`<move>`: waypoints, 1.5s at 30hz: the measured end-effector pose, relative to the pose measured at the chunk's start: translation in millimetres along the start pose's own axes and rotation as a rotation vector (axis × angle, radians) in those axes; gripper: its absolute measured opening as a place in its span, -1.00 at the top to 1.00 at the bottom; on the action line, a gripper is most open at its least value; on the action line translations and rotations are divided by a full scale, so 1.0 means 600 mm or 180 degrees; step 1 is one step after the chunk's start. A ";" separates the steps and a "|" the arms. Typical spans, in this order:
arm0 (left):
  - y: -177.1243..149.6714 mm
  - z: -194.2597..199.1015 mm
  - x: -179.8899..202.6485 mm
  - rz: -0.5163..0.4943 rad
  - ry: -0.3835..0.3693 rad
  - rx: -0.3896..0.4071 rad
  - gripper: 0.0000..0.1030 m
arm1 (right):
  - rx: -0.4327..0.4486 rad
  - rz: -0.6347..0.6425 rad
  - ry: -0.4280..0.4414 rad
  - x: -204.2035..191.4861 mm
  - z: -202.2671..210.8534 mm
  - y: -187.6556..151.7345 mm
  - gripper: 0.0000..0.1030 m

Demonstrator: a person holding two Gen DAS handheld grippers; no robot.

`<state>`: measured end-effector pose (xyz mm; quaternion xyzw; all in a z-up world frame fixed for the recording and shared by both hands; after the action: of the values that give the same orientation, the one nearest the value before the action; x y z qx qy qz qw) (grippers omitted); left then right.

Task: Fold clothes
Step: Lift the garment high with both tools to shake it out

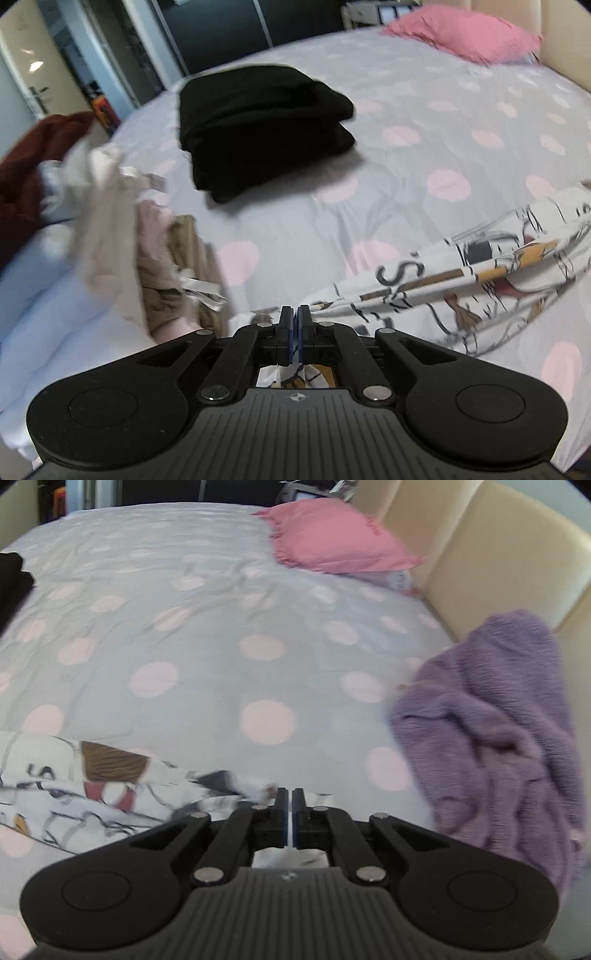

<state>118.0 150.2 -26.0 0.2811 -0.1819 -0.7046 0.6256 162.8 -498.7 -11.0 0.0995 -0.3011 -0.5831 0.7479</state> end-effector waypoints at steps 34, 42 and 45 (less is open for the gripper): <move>-0.065 0.043 0.083 -0.0737 -0.0628 -0.0066 0.94 | 0.0601 -0.0314 -0.0730 0.072 0.056 0.045 0.95; -0.127 0.064 0.170 -0.1560 -0.0609 0.0183 0.21 | 0.0563 -0.0218 -0.0765 0.070 0.051 0.058 0.95; -0.164 0.070 0.215 -0.1963 -0.0649 0.0223 0.19 | 0.0553 -0.0223 -0.0789 0.070 0.049 0.063 0.95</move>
<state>7.3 34.2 -74.9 0.2723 -0.1741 -0.8788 0.3512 182.4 -520.4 45.4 0.1015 -0.4368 -0.5884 0.6728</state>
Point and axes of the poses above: each gripper's, at about its wrist camera, not at the fingertips, and z roughly against the way its jaws point, x to its right, y to its top, the point moved 7 cm from there along -z, roughly the way its jaws point, and after that the axes turned 9 degrees about z, right-handed, at the moved point
